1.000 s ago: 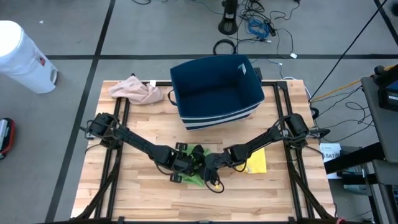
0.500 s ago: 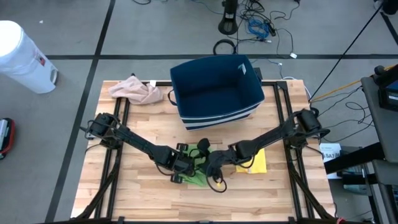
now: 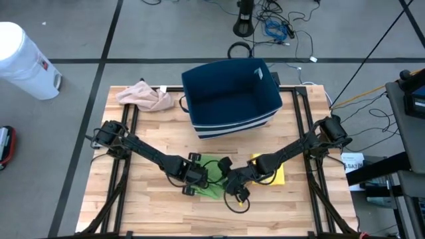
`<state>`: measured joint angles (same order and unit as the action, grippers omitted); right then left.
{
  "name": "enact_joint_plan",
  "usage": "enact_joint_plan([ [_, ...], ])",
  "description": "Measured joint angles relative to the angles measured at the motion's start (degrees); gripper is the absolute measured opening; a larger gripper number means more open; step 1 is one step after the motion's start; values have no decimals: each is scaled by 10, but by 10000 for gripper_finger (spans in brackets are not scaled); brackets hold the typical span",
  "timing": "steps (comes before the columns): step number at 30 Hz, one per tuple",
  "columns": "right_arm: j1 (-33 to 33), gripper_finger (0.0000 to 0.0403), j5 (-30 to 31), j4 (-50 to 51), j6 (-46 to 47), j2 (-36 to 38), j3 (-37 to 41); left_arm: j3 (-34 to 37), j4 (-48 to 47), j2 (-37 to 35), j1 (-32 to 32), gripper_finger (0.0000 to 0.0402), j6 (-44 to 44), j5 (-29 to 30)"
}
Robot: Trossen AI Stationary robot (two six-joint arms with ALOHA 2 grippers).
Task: Fold towel
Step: Fold the green towel
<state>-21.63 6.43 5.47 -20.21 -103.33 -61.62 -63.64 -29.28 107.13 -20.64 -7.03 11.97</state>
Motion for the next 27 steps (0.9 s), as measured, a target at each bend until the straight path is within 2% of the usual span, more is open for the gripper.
enact_joint_plan([
  [14, -21, 176, -4, 4, 48, 1, 30, 0, 0, 0, 0, 140, 0, 0],
  [19, -34, 176, 30, 10, 48, 21, 30, 0, 0, 0, 0, 140, 0, 1],
  [27, -31, 176, 23, 26, 81, 15, 30, 0, 0, 0, 0, 140, -1, 1],
])
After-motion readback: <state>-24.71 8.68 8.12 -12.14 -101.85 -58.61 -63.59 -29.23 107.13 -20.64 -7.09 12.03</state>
